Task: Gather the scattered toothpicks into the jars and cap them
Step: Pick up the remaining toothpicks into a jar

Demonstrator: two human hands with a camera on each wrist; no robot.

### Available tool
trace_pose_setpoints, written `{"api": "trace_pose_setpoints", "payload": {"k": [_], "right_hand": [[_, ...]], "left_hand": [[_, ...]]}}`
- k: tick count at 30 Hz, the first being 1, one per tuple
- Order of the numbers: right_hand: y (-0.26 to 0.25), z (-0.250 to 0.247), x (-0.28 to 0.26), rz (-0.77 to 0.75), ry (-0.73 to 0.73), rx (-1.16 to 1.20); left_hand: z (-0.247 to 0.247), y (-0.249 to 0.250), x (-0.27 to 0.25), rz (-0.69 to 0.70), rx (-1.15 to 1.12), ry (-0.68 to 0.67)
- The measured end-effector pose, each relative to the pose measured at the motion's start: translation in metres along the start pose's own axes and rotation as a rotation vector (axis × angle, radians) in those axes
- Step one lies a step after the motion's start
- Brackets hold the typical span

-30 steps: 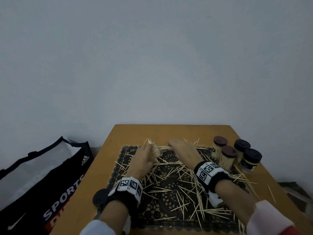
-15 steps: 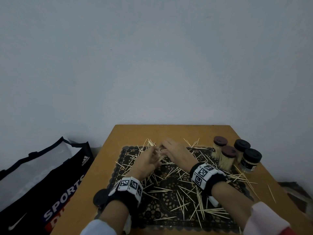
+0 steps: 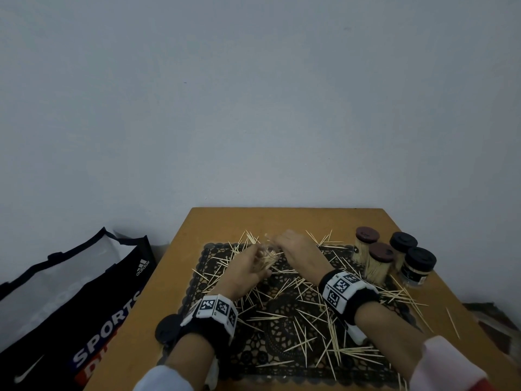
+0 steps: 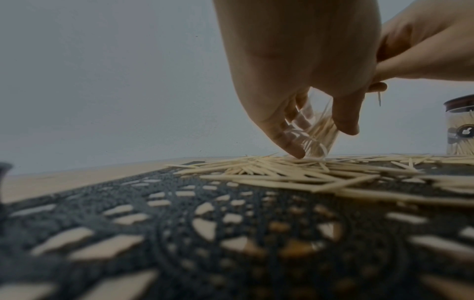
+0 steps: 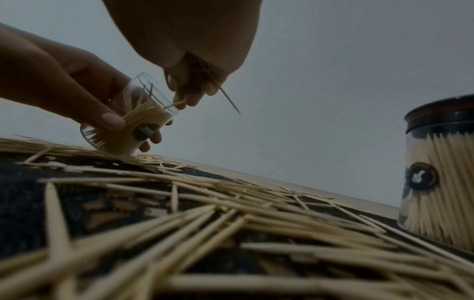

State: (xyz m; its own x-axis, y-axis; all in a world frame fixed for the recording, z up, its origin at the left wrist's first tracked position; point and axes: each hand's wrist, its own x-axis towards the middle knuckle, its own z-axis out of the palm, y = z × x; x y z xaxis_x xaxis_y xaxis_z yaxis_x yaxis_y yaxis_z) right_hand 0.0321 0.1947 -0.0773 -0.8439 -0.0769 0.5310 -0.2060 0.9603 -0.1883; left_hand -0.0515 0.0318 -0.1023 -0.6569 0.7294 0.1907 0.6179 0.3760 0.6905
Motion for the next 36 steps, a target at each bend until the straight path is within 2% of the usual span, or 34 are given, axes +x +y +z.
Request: {"api": "trace_pose_setpoints", "payload": {"k": [4,8,13,20,25,30,33,36], "right_hand": [[-0.005,-0.005,0.0,0.015,0.033,-0.041],[-0.005,-0.001,0.003,0.042,-0.06,-0.128],[-0.009,-0.009,0.004,0.048,-0.124,-0.01],[-0.012,-0.015,0.002,0.064,-0.12,0.038],[-0.014,-0.014,0.002,0.104,-0.122,0.013],[-0.012,-0.015,0.001,0.108,-0.032,0.088],[-0.011,-0.015,-0.001,0.071,-0.039,0.15],[-0.011,-0.012,-0.002,-0.031,-0.05,0.207]], "left_hand": [[-0.001,0.0,-0.001,-0.01,0.007,0.027],[-0.002,0.001,-0.001,-0.021,0.026,0.027],[-0.002,0.002,0.0,-0.019,0.026,0.016],[-0.001,0.001,0.001,-0.024,0.007,-0.037],[-0.003,0.003,-0.001,-0.019,0.01,0.011],[-0.001,0.001,0.0,-0.01,0.016,-0.002],[0.0,-0.001,0.0,-0.003,0.019,-0.042],[0.001,-0.004,0.001,0.017,0.039,-0.039]]}}
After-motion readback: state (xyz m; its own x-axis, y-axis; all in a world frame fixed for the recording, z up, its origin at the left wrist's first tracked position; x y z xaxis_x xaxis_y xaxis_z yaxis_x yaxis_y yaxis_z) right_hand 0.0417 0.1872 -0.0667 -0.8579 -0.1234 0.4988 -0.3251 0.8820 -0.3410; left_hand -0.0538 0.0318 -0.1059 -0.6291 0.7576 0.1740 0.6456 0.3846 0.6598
